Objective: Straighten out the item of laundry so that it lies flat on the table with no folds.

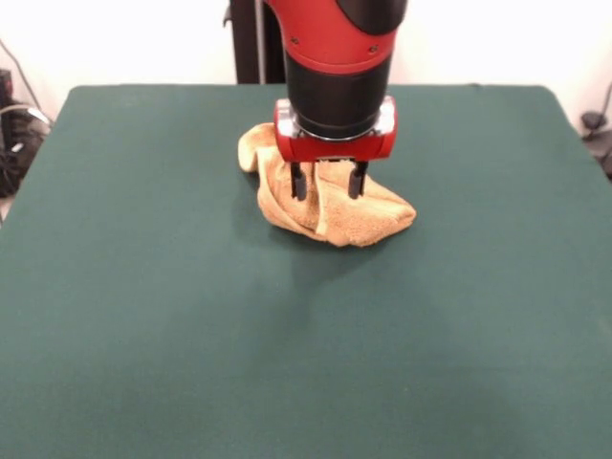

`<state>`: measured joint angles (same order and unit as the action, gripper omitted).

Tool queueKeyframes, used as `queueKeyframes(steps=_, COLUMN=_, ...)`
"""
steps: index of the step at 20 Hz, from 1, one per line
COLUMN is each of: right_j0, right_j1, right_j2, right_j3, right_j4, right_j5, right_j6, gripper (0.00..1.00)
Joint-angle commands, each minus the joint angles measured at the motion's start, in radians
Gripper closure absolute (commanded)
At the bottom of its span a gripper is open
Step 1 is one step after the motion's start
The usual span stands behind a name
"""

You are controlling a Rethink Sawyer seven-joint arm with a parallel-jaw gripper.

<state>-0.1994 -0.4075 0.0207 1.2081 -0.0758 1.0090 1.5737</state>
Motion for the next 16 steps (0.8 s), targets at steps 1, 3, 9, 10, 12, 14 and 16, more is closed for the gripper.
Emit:
queueKeyframes(steps=1, right_j0=0.041, right_j1=0.054, right_j2=0.115, right_j3=-0.076, right_j4=-0.016, right_j5=0.104, right_j6=-0.02, gripper=0.0)
queueKeyframes(steps=3, right_j0=0.037, right_j1=0.04, right_j2=0.115, right_j3=-0.049, right_j4=-0.016, right_j5=0.089, right_j6=-0.026, gripper=0.0)
queueKeyframes(steps=9, right_j0=0.031, right_j1=-0.017, right_j2=0.117, right_j3=0.055, right_j4=-0.011, right_j5=0.031, right_j6=-0.032, gripper=0.0)
queueKeyframes(steps=10, right_j0=0.034, right_j1=-0.024, right_j2=0.116, right_j3=0.067, right_j4=-0.011, right_j5=0.02, right_j6=-0.028, gripper=0.0)
queueKeyframes(steps=12, right_j0=0.039, right_j1=-0.042, right_j2=0.114, right_j3=0.093, right_j4=-0.006, right_j5=0.016, right_j6=-0.017, gripper=0.0)
queueKeyframes(steps=14, right_j0=0.043, right_j1=-0.056, right_j2=0.113, right_j3=0.112, right_j4=-0.002, right_j5=0.01, right_j6=-0.006, gripper=0.0)
queueKeyframes(steps=16, right_j0=0.046, right_j1=-0.069, right_j2=0.111, right_j3=0.13, right_j4=-0.002, right_j5=0.006, right_j6=0.001, gripper=0.0)
